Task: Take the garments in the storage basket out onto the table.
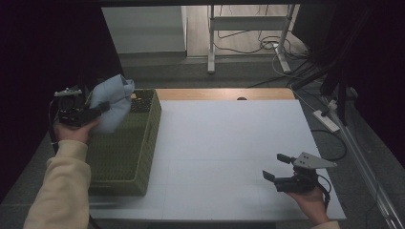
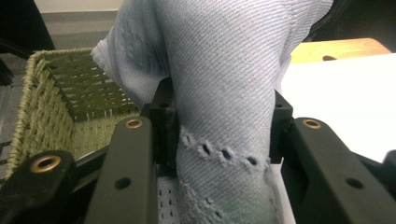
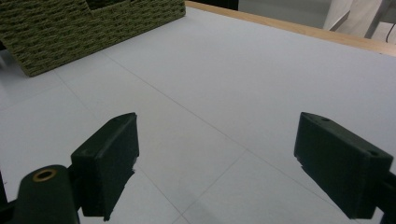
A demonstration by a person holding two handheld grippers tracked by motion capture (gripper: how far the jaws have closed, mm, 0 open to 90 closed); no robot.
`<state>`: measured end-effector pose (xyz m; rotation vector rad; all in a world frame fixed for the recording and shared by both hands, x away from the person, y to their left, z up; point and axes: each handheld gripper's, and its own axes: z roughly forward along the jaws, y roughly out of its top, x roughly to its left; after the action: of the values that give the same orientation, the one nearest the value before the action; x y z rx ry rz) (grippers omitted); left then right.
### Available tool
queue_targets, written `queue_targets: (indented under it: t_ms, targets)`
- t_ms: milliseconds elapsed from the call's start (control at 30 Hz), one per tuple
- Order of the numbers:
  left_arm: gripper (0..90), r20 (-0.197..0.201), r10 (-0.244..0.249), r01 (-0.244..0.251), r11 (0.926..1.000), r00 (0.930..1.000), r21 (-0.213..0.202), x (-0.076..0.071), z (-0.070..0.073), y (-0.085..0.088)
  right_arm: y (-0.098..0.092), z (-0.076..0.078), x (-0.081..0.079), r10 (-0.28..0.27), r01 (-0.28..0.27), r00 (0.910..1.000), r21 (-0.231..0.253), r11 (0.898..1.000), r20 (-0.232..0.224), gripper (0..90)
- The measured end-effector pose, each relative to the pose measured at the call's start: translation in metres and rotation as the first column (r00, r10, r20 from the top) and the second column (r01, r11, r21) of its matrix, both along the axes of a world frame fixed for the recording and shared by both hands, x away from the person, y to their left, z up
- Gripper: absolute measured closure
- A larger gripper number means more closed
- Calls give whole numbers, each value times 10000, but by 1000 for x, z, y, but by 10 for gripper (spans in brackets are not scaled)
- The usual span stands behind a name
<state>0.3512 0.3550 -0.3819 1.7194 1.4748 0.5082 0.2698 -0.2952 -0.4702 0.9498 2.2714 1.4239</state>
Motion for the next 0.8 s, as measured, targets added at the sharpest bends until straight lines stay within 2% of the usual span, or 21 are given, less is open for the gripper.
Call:
queue_targets:
  t_ms: [333,800]
  targets:
    - [587,280,-73,78,9998,9996,-175,-4,5,-4,-1,1,0,-30,29,10000,29,10000,35,139]
    - [589,988,-204,256,9983,9949,-516,-17,15,-11,-1,1,0,-38,38,10000,29,10000,66,139]
